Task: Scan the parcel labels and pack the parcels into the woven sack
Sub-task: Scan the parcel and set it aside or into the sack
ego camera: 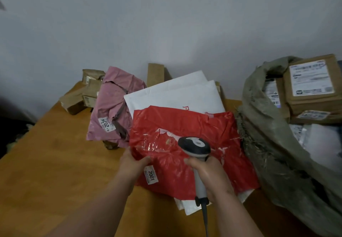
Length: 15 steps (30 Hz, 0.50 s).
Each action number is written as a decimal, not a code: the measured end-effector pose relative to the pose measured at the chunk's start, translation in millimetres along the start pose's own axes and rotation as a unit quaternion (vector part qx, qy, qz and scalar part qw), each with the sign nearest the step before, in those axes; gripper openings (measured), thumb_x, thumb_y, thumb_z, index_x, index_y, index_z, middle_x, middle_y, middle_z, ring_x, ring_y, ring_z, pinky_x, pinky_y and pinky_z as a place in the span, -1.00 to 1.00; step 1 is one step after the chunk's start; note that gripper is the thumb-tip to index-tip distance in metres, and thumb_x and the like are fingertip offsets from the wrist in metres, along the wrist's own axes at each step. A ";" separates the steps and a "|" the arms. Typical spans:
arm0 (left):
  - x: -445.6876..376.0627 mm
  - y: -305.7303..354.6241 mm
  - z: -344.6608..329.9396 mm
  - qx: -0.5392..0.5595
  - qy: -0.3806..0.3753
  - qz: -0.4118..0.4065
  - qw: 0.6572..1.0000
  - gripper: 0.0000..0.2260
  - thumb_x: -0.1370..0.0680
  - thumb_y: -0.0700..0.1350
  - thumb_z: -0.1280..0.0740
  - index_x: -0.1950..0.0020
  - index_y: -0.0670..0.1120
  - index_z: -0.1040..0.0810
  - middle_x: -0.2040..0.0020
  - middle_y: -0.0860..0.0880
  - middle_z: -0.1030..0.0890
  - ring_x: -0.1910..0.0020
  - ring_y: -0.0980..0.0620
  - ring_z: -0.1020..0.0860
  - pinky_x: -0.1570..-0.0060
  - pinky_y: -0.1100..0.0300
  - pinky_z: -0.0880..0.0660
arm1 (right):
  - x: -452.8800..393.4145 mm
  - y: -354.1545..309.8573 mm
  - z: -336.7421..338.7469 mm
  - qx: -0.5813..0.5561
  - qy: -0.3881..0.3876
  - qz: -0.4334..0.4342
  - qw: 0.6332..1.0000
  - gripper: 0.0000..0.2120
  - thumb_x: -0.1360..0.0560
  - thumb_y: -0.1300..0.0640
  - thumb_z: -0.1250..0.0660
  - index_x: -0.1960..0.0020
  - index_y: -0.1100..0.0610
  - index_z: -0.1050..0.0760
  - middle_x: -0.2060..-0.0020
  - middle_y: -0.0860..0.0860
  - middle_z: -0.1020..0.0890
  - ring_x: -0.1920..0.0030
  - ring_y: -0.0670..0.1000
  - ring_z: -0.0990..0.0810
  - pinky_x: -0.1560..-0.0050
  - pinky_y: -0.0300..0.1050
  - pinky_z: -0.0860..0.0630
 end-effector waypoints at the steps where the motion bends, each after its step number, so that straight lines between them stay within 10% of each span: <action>1: -6.4 1.8 -2.8 0.003 0.009 -0.005 1.000 -0.55 -0.44 -0.16 -0.53 -0.26 0.00 -0.45 -0.15 -0.03 -0.62 -0.03 -0.03 -0.61 0.10 0.11 -0.52 | -5.5 -0.6 -0.5 0.003 -0.001 -0.005 1.000 -0.85 -0.37 0.12 -0.54 0.13 0.18 -0.68 0.24 0.11 -0.70 0.26 0.00 -0.66 0.22 -0.13 -0.48; 7: -24.5 5.4 -11.4 0.034 0.018 0.033 0.999 -0.32 -0.37 -0.17 -0.60 -0.40 -0.06 -0.35 -0.21 -0.05 -0.57 -0.17 -0.14 -0.57 -0.23 -0.16 -0.50 | -26.2 2.4 -6.4 0.014 0.001 -0.028 1.000 -0.88 -0.38 0.18 -0.53 0.10 0.19 -0.69 0.13 0.18 -0.73 0.08 0.17 -0.71 0.01 0.06 -0.61; 15: -5.4 36.6 -3.9 0.073 -0.033 -0.027 0.996 -0.77 -0.48 -0.26 -0.48 -0.08 -0.02 -0.61 0.16 -0.04 -0.74 0.22 -0.07 -0.72 0.27 0.15 -0.59 | -8.6 -3.3 -23.1 -0.002 0.030 -0.012 0.999 -0.90 -0.39 0.19 -0.54 0.11 0.08 -0.67 0.17 0.04 -0.74 0.10 0.08 -0.71 -0.05 0.06 -0.60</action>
Point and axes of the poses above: each hand's wrist, its own x-axis away from the middle knuckle, its own z-axis out of the back of the hand, y = z × x, the point moved 2 cm from there along -x, towards the middle knuckle
